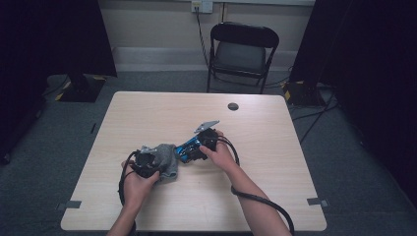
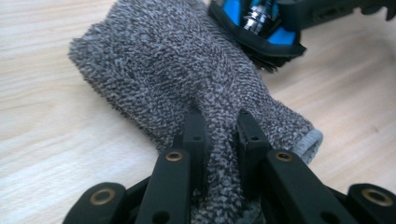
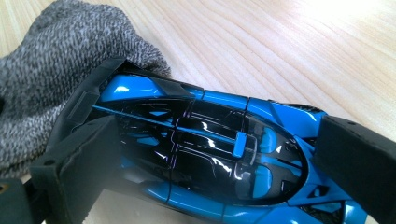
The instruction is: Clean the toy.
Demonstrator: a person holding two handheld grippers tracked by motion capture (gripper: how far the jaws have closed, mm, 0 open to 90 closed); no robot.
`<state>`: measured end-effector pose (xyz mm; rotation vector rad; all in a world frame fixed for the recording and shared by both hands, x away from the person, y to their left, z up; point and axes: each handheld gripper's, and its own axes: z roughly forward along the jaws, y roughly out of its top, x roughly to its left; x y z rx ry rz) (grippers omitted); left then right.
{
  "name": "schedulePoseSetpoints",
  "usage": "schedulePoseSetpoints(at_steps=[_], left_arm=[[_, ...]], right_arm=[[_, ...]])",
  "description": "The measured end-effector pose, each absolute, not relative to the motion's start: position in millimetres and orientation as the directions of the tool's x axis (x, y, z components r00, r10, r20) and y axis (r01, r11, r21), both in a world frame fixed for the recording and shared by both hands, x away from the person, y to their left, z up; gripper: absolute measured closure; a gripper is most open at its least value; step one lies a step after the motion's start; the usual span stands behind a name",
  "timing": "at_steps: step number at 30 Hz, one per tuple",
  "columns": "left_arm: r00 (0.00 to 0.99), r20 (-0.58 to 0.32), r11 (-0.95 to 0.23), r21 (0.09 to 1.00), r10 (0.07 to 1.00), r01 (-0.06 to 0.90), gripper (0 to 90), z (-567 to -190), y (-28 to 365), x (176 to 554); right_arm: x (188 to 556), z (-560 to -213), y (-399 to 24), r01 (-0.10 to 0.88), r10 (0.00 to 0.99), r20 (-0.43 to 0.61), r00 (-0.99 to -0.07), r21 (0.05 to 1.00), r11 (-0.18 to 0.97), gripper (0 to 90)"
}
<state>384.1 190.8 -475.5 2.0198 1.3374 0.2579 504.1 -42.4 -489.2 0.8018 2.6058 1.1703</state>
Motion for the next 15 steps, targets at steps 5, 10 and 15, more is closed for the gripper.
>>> schedulePoseSetpoints(at_steps=[5,10,15], left_arm=[[0.473,-0.203,-0.25,0.638,0.857,0.728,77.6,-475,184,379],[0.501,-0.206,-0.274,0.636,0.84,0.722,77.6,-474,177,375],[0.517,-0.205,-0.291,0.632,0.831,0.718,77.6,-474,172,372]], right_arm=[[505,-489,-42,0.403,0.538,0.06,-0.841,0.735,0.546,0.2],[504,-489,-42,0.402,0.538,0.059,-0.841,0.734,0.548,0.2],[504,-489,-42,0.401,0.538,0.058,-0.841,0.734,0.548,0.2]])
